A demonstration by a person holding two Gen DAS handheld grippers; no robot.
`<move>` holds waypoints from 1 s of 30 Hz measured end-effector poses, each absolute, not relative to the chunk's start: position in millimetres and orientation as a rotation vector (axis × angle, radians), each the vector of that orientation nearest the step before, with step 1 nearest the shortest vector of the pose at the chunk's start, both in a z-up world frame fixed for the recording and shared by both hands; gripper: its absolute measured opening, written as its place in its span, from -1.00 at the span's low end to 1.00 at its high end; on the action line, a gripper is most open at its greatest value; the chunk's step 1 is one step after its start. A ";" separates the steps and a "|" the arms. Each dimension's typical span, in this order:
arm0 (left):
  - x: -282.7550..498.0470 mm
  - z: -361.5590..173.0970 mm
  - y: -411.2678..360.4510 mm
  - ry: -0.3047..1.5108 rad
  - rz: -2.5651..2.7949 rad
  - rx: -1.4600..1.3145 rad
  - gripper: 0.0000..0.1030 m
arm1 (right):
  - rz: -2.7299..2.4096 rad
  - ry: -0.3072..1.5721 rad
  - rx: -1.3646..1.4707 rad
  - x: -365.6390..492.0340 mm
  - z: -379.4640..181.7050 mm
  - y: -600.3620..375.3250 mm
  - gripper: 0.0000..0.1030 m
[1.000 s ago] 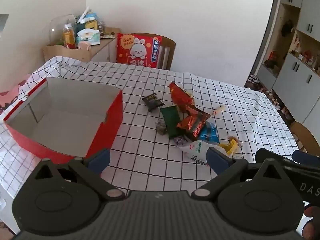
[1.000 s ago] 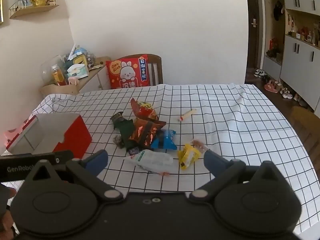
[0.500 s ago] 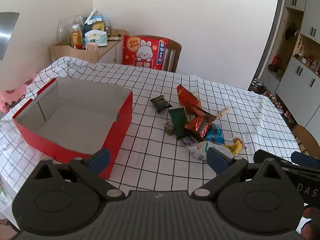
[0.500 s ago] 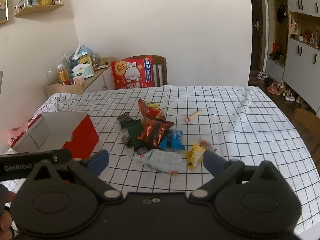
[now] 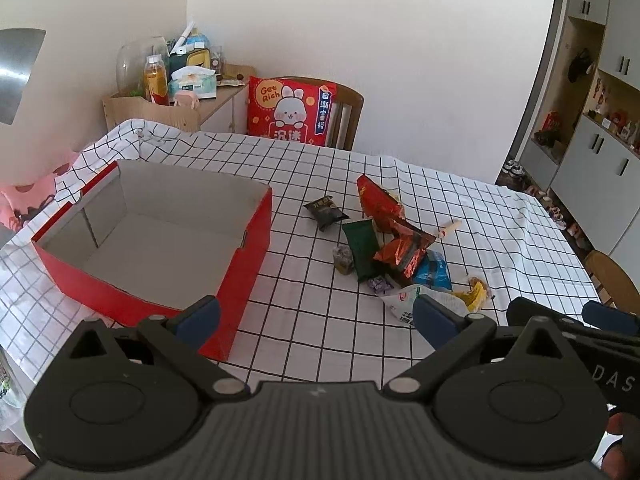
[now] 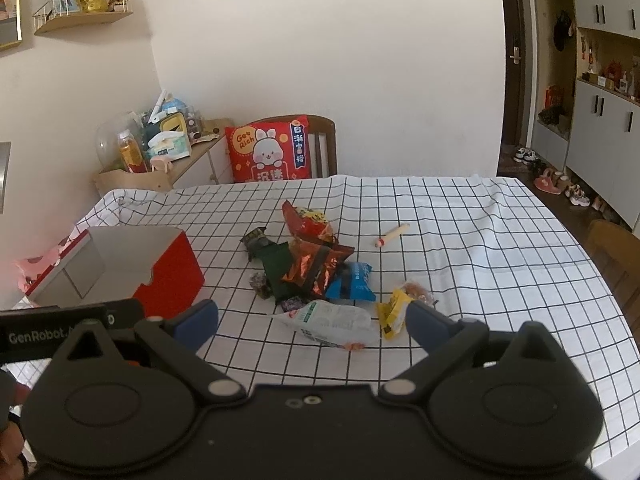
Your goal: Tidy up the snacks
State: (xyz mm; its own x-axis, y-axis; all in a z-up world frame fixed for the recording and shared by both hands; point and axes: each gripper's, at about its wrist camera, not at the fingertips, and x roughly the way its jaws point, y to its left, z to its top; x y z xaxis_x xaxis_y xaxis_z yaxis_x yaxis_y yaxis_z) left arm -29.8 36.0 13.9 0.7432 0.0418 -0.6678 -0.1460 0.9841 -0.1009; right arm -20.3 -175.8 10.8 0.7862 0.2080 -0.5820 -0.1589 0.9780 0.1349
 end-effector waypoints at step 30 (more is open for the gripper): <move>-26.0 17.2 51.1 0.697 0.064 -0.129 1.00 | 0.159 0.606 0.068 -22.1 15.5 -162.5 0.92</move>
State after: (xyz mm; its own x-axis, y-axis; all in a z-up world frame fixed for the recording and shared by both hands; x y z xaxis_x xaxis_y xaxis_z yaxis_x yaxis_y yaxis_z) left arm -26.0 51.1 17.2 0.7651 0.0159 -0.6437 -0.1020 0.9901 -0.0968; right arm -22.1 -162.5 15.5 0.8102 0.1689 -0.5614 -0.1288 0.9855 0.1106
